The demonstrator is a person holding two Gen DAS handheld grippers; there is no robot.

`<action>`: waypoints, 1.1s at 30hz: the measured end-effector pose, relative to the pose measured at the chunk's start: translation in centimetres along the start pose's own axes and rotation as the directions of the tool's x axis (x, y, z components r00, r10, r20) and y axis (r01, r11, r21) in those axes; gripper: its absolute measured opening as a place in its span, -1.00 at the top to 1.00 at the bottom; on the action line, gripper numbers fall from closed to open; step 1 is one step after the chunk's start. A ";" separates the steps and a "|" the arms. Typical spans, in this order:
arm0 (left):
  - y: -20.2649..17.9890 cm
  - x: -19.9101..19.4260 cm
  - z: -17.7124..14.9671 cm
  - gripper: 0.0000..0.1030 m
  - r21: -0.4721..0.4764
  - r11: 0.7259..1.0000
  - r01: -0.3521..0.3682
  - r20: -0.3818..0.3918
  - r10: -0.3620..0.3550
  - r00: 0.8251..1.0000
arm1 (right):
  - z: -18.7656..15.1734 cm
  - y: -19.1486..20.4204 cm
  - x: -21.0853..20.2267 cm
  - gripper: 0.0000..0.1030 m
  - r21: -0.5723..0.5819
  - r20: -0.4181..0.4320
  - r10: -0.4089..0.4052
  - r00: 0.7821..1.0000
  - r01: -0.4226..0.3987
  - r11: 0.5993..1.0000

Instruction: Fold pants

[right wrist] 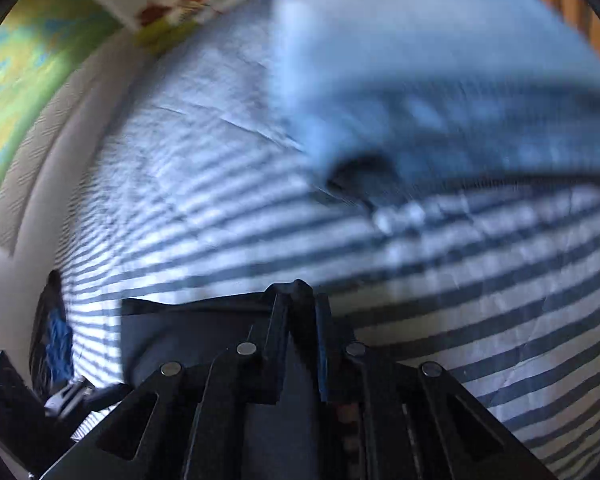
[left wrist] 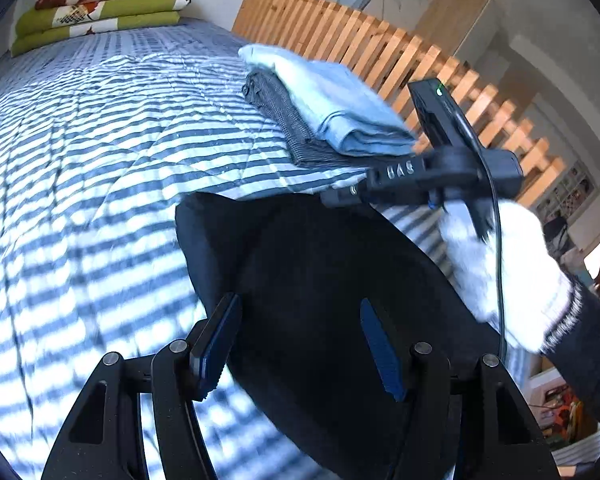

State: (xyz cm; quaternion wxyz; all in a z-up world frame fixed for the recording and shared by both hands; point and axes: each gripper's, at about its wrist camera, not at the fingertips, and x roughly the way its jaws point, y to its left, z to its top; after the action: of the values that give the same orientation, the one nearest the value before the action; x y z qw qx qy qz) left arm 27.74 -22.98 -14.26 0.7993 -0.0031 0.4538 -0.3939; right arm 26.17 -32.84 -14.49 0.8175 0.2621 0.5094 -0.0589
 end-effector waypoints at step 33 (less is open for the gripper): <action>0.2 -4.9 1.2 -0.28 -0.048 0.998 0.046 -0.016 -0.046 0.999 | -7.2 7.5 -7.0 0.59 -0.265 0.064 -0.020 0.998 0.036 0.963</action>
State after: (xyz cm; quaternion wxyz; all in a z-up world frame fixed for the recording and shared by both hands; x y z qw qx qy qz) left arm 27.34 -20.14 -10.08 0.7858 -0.0293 0.4698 -0.4012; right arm 19.83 -24.11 -8.11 0.8595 0.1408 0.4913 -0.0094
